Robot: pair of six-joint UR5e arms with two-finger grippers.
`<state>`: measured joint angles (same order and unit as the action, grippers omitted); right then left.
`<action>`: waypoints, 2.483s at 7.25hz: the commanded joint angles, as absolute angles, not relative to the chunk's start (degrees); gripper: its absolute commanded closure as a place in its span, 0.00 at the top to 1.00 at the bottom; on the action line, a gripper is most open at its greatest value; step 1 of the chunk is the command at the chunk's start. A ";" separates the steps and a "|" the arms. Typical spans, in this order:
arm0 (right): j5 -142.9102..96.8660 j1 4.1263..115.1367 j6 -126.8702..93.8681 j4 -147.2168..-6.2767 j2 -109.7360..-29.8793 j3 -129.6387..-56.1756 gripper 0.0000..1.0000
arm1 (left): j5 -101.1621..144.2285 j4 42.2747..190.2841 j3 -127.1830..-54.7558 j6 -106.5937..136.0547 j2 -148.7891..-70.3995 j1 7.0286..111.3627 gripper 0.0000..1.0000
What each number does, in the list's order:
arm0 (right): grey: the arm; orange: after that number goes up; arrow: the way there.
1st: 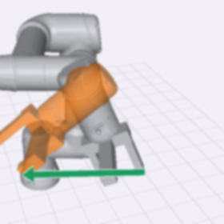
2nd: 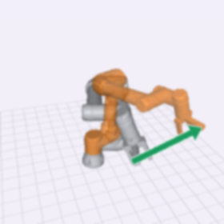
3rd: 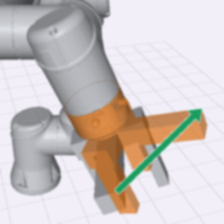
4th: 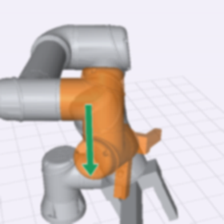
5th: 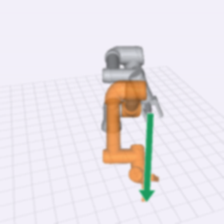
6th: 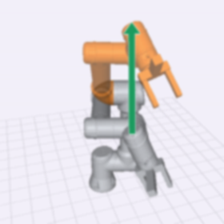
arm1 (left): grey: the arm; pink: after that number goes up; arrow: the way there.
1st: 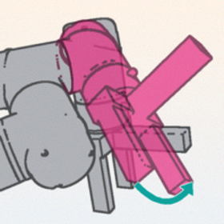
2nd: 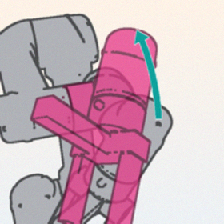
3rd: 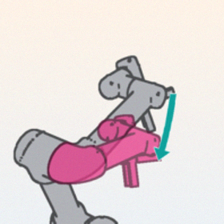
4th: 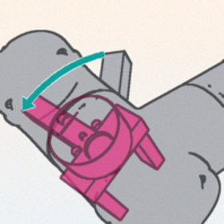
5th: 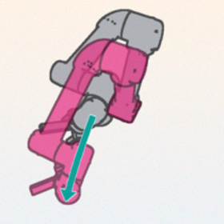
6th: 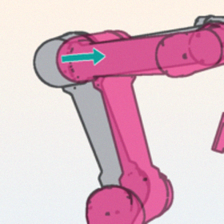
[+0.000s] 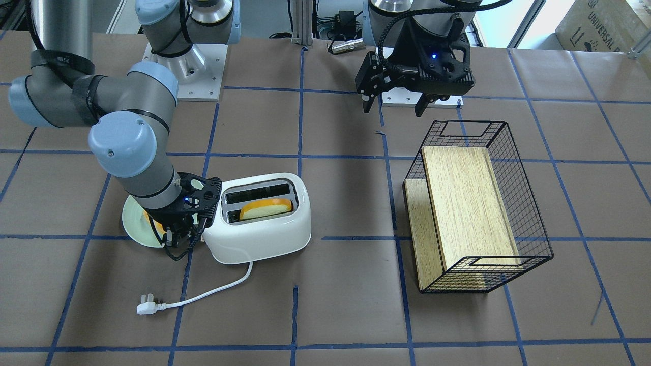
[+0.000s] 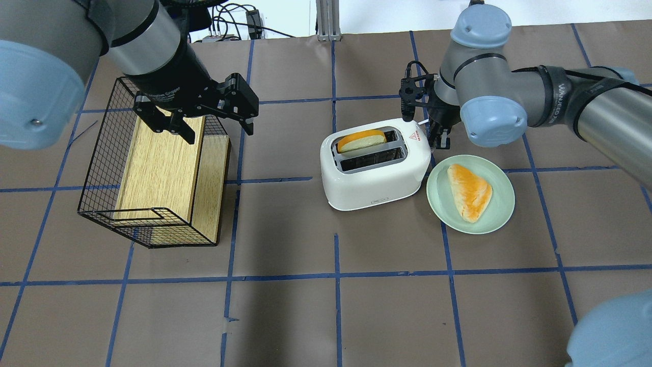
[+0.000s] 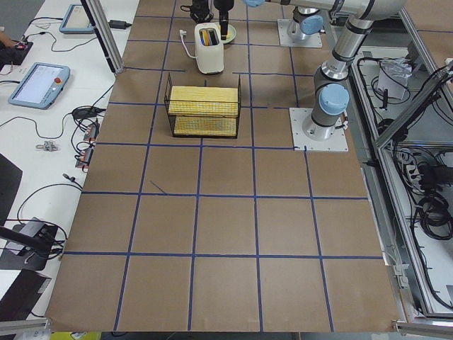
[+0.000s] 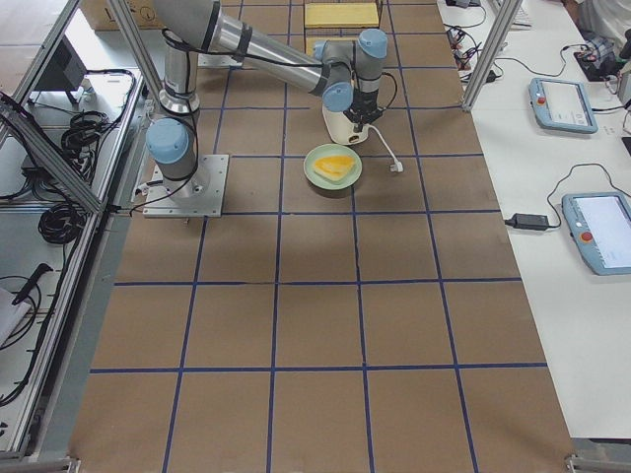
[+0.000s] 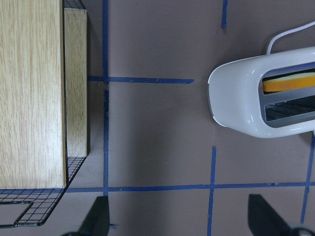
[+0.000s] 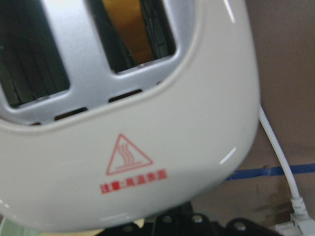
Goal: Press toaster with right arm
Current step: 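Press the toaster lever down with the right gripper, then lift the right gripper up and away from the toaster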
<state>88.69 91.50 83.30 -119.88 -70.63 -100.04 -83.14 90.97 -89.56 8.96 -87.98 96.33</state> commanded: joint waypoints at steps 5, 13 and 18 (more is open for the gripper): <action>88.59 91.49 83.23 -120.32 -69.79 -100.46 0.08 | -83.14 90.97 -89.56 8.96 -87.98 96.33 1.00; 88.95 91.58 79.72 -104.46 -75.75 -90.38 0.08 | -83.14 90.97 -89.56 8.96 -87.98 96.33 1.00; 88.77 91.76 68.26 -94.66 -81.19 -85.52 0.09 | -83.14 90.97 -89.56 8.96 -87.98 96.33 1.00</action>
